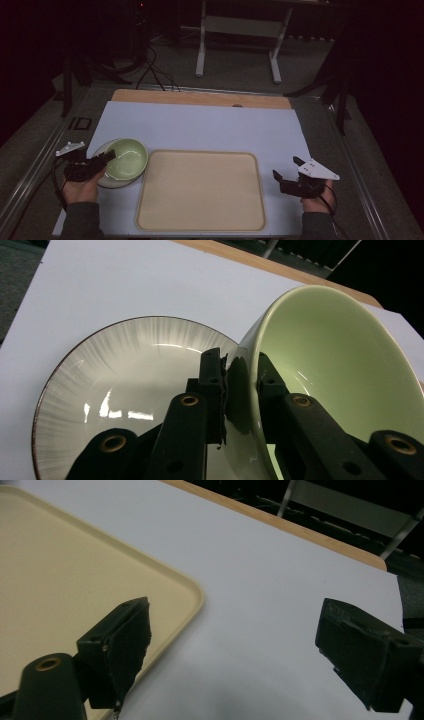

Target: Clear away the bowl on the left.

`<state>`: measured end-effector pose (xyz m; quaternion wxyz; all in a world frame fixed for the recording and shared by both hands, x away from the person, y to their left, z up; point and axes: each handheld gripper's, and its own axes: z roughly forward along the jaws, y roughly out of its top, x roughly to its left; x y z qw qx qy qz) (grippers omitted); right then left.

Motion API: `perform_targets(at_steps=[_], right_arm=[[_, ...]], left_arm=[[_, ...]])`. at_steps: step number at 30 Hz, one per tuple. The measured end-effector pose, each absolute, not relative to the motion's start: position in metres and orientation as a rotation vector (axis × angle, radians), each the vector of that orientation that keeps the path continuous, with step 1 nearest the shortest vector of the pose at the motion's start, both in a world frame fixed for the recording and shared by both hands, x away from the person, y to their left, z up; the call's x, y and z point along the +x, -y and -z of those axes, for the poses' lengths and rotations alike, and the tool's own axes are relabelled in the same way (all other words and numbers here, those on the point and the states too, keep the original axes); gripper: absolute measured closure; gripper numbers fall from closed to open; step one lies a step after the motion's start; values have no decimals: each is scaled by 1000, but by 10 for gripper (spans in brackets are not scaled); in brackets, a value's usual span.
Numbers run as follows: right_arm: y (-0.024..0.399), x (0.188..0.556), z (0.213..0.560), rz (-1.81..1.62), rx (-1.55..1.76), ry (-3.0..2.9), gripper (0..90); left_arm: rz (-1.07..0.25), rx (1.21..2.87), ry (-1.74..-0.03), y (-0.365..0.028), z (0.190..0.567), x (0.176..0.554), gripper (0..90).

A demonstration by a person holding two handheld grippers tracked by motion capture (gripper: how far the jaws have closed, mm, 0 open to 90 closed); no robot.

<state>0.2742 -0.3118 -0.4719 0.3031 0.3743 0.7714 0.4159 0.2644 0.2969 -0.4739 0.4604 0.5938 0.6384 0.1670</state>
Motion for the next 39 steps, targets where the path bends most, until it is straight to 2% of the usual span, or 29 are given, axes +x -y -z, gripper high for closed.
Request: perform_targets(at_steps=[39], right_arm=[[312,274,472,-1105,993,-2045,141]], left_arm=[[-357,1499,-1488,-267,469,267,802]])
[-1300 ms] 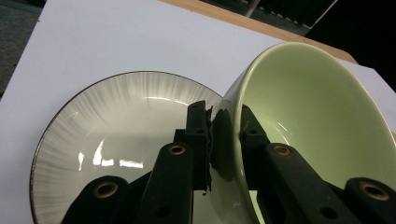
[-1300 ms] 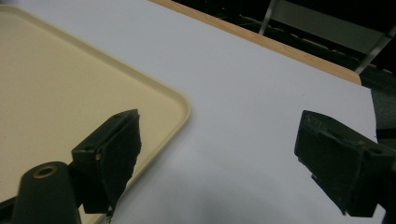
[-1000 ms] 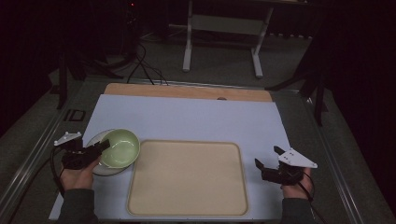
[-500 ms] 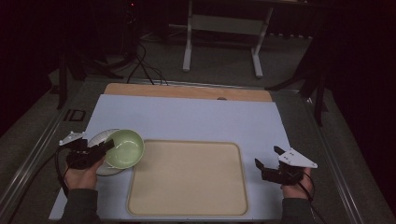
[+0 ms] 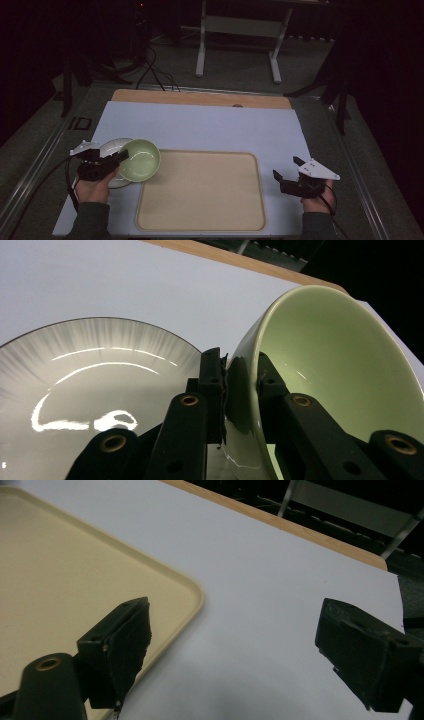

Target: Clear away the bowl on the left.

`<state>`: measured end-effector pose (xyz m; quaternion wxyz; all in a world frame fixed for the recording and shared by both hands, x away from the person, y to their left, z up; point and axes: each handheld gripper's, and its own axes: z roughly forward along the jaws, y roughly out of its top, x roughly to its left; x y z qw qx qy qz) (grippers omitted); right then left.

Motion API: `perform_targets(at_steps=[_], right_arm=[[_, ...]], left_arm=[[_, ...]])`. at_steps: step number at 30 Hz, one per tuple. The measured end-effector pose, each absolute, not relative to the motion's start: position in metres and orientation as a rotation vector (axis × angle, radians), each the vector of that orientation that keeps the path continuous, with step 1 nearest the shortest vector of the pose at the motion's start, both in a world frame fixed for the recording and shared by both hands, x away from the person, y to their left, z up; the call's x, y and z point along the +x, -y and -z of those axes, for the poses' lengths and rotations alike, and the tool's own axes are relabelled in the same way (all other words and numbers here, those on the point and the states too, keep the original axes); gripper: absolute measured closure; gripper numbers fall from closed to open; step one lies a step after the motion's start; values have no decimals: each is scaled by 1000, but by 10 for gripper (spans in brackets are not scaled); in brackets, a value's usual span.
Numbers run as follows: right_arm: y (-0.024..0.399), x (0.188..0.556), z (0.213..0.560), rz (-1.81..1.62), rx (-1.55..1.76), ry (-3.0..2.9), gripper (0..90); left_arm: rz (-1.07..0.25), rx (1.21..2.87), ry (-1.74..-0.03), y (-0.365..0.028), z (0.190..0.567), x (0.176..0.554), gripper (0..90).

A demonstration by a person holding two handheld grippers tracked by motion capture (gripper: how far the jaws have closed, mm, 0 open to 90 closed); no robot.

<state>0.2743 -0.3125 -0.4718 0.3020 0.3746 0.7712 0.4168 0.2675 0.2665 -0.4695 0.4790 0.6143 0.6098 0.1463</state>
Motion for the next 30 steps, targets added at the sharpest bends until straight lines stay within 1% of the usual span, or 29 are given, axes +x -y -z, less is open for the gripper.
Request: perform_targets(at_steps=[6,30], right_arm=[[313,274,472,-1105,995,-2045,141],[313,274,472,-1105,996,-2045,141]], left_arm=[[-332,1491,-1484,-263,470,268,802],[-314,1529,-1450,-244,471,271,801]])
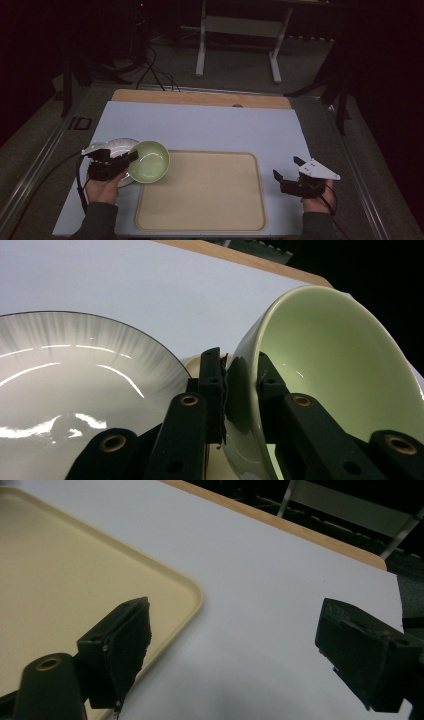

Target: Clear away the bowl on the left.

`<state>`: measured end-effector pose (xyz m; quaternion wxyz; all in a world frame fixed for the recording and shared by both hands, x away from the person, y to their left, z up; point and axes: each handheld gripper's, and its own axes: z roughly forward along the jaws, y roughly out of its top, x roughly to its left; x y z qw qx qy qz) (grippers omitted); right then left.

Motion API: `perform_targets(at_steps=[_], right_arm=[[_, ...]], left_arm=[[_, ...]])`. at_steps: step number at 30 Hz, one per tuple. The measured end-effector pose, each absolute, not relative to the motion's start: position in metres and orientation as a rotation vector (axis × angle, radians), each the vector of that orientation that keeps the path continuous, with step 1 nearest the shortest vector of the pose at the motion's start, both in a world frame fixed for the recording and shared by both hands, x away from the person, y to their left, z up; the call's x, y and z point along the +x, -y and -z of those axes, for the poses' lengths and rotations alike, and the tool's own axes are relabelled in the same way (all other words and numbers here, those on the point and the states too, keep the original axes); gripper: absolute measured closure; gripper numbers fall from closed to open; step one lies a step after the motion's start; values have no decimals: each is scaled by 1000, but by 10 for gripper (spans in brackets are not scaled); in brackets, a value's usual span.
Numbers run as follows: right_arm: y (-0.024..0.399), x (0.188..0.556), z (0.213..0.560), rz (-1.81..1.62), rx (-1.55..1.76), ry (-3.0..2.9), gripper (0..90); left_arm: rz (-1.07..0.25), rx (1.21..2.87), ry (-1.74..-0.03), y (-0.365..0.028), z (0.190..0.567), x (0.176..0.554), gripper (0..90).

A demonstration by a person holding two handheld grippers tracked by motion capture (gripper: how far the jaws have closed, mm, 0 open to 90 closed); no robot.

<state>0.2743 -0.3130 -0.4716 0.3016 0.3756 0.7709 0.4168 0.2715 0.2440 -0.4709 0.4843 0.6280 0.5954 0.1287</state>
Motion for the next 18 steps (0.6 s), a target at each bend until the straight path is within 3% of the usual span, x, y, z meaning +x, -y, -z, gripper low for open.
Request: perform_targets(at_steps=[18], right_arm=[[313,274,472,-1105,995,-2044,141]], left_arm=[[-288,1568,-1422,-226,474,274,801]])
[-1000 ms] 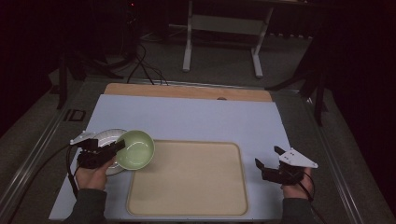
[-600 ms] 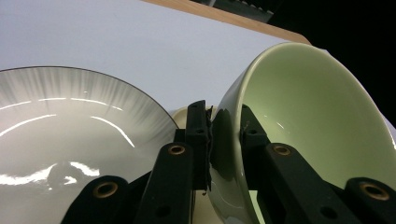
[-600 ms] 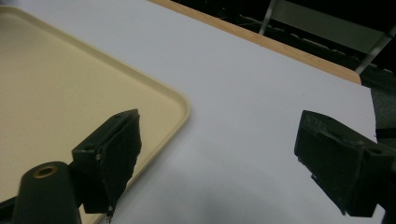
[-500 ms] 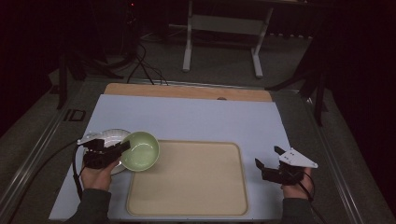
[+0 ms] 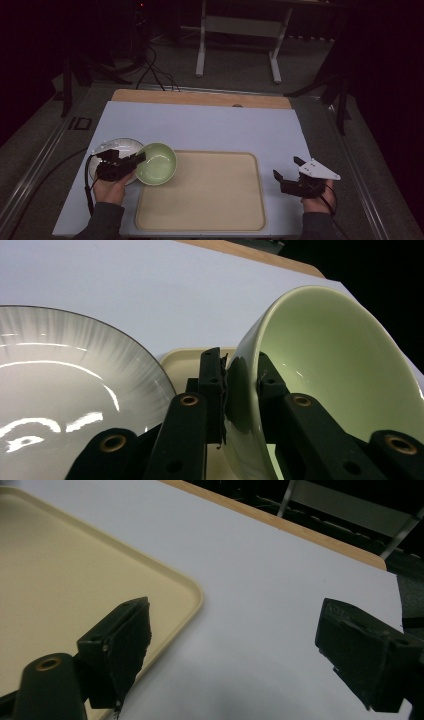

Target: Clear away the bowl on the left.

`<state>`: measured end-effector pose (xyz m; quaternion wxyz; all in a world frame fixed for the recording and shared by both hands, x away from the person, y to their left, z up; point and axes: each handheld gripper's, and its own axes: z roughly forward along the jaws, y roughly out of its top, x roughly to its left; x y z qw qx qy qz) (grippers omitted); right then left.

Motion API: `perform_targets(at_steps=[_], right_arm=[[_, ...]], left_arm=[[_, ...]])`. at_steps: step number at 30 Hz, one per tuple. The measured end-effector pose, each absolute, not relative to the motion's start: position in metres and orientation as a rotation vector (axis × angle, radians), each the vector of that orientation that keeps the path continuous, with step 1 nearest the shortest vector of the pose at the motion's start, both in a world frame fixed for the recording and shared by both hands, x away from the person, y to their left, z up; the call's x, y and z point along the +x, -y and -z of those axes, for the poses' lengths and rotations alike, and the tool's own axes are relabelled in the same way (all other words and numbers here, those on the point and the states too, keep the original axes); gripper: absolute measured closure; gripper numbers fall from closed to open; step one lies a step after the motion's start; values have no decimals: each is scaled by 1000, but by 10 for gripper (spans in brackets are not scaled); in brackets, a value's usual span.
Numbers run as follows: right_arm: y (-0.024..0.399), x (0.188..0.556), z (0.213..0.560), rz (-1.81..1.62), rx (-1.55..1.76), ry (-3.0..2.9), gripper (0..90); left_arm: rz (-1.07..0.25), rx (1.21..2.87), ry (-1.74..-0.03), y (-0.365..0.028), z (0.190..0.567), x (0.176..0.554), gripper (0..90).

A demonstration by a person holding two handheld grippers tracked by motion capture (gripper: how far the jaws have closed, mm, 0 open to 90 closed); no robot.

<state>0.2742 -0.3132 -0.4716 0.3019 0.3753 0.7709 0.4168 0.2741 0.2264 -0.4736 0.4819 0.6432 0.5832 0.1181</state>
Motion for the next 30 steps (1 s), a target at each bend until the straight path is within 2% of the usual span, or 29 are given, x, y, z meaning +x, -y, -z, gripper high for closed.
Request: perform_targets(at_steps=[30], right_arm=[[314,274,471,-1115,1000,-2037,141]], left_arm=[[-245,1622,-1388,-202,481,279,799]])
